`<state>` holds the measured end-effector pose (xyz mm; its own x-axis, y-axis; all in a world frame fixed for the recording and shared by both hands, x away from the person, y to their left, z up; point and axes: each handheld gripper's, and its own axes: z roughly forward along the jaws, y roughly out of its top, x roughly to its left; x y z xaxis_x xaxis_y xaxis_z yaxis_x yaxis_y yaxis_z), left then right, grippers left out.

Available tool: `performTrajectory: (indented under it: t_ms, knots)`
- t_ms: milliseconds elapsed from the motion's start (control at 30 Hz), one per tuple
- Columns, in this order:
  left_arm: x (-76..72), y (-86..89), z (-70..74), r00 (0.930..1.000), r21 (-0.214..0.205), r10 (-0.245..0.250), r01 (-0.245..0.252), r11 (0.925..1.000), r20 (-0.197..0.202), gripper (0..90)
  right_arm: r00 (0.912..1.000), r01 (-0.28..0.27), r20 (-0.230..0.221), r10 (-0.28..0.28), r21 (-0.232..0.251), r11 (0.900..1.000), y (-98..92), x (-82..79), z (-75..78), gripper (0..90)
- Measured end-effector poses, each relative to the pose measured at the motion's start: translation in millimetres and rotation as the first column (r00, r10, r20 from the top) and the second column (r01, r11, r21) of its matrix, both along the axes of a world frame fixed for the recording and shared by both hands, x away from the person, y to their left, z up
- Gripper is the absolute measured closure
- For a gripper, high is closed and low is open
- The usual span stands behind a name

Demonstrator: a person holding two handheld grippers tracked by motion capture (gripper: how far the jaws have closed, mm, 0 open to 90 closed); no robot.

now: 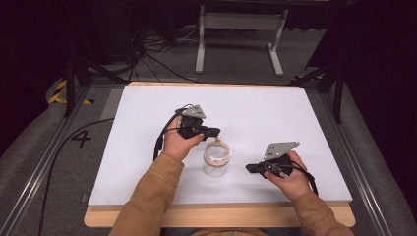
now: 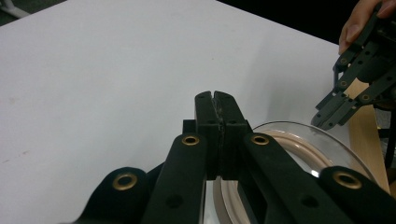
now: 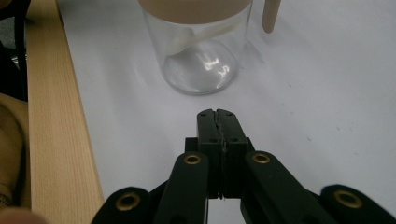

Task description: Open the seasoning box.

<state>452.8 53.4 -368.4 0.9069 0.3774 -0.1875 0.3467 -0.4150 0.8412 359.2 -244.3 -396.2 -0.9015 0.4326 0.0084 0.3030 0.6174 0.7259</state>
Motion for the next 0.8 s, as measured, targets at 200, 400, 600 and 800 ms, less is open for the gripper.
performTrajectory:
  t_ms: [200,400,600,800]
  knots:
    - [0.2,-1.0,-0.6,1.0000,-0.007,-0.001,0.001,1.0000,-0.003,90.0,1.0000,-0.007,0.007,0.007,0.008,0.9999,2.7,-1.6,1.5,90.0]
    - [0.9,-1.0,-2.0,0.9999,-0.013,0.010,-0.010,0.9999,-0.001,90.0,0.9995,-0.024,0.023,0.023,0.037,0.9990,10.2,-5.1,5.1,90.0]
    - [1.2,-0.9,-2.3,0.9999,-0.015,0.010,-0.010,0.9998,-0.004,90.0,0.9985,-0.046,0.031,0.044,0.061,0.9971,20.5,-8.5,8.1,90.0]
    - [1.5,-1.0,-3.0,0.9999,-0.021,0.012,-0.012,0.9997,-0.003,90.0,0.9975,-0.059,0.043,0.055,0.083,0.9948,28.9,-9.7,10.4,90.0]
